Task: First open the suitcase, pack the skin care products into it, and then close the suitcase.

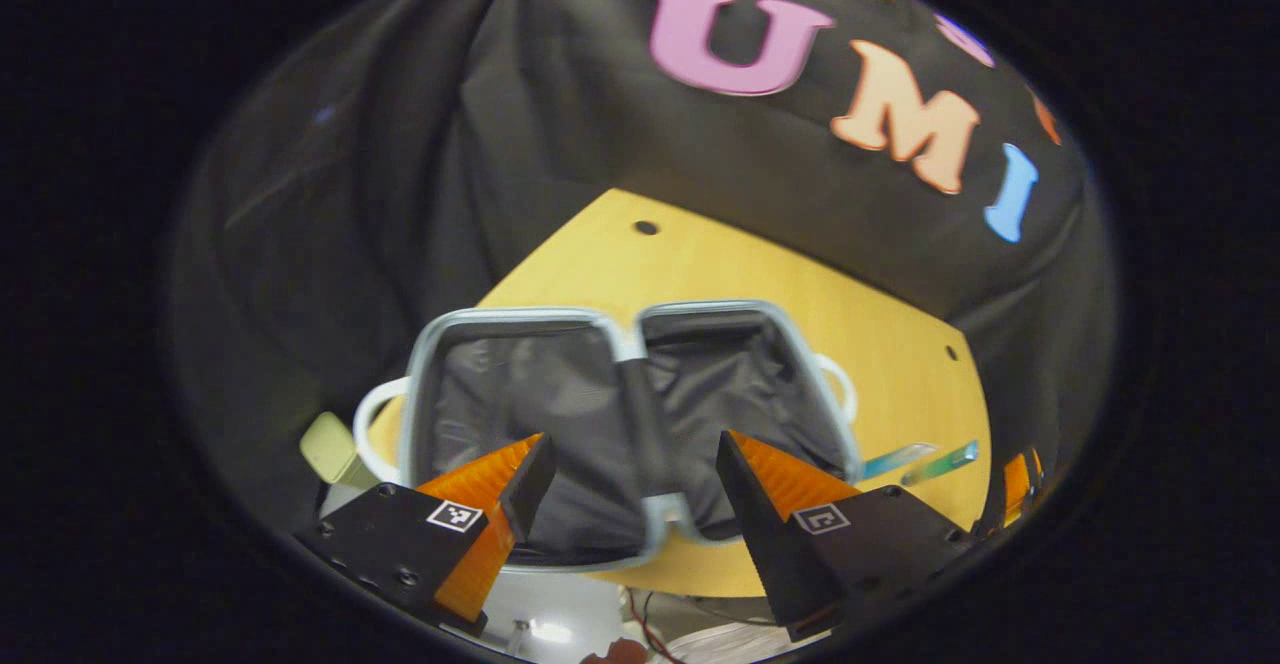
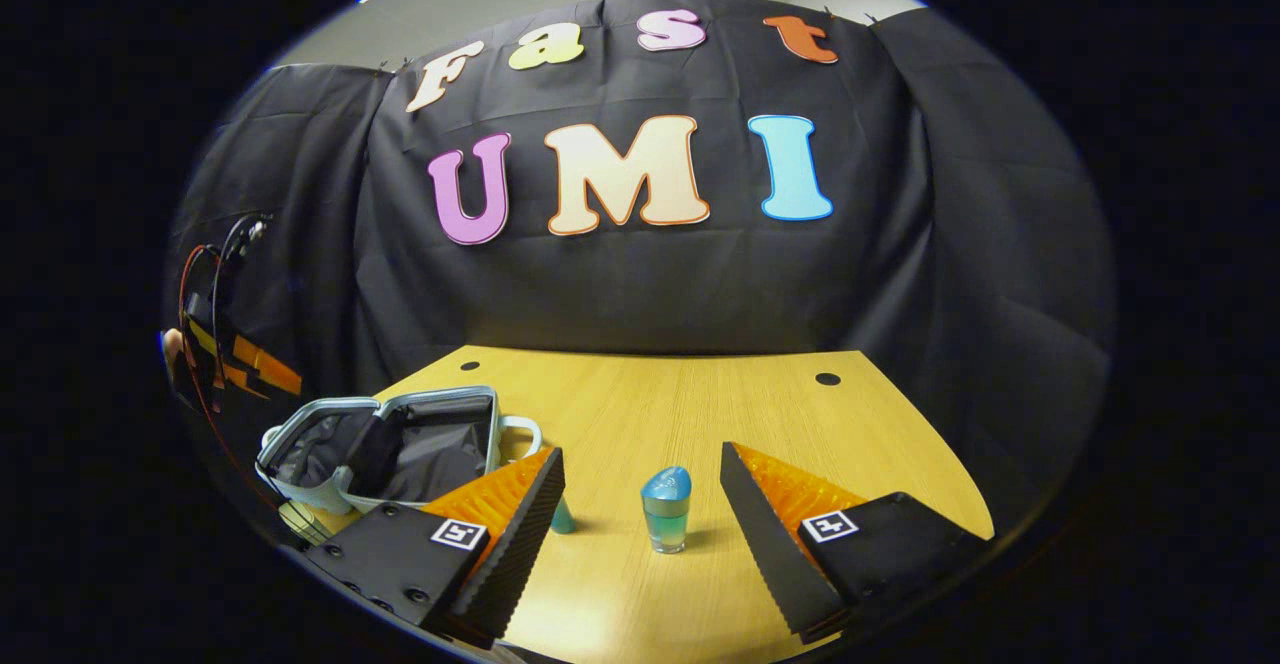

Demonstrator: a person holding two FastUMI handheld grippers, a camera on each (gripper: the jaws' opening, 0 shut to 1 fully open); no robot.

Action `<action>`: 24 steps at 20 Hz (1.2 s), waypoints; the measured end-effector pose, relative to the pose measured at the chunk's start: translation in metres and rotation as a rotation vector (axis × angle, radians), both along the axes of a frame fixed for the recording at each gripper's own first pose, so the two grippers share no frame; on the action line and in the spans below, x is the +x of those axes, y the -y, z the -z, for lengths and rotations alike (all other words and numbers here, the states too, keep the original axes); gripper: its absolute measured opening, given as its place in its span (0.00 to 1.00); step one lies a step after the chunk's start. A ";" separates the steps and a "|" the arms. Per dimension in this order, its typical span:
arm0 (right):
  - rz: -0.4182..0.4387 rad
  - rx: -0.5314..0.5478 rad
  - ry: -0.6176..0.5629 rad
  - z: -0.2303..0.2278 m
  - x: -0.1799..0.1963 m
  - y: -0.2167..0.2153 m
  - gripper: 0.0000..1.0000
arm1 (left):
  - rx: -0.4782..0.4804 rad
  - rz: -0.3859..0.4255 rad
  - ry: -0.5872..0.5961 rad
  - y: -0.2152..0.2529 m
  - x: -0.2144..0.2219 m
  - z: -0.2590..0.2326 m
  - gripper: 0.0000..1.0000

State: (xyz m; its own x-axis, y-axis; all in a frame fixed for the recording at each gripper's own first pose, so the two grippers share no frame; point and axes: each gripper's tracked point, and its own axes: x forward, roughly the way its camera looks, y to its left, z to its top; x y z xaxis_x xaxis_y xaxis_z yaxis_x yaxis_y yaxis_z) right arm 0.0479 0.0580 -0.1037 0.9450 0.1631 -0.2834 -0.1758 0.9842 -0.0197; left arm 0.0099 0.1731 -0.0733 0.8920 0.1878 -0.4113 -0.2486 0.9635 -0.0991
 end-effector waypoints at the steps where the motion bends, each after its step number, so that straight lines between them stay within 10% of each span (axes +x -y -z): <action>1: -0.015 0.006 -0.017 0.005 0.002 0.002 0.98 | 0.011 0.046 0.029 0.030 0.009 0.003 0.96; 13: -0.105 0.050 -0.135 0.071 0.030 0.024 0.98 | 0.069 0.318 0.096 0.245 0.077 0.097 0.96; 24: -0.104 0.054 -0.200 0.111 0.021 0.047 0.95 | 0.106 0.263 0.113 0.262 0.150 0.160 0.96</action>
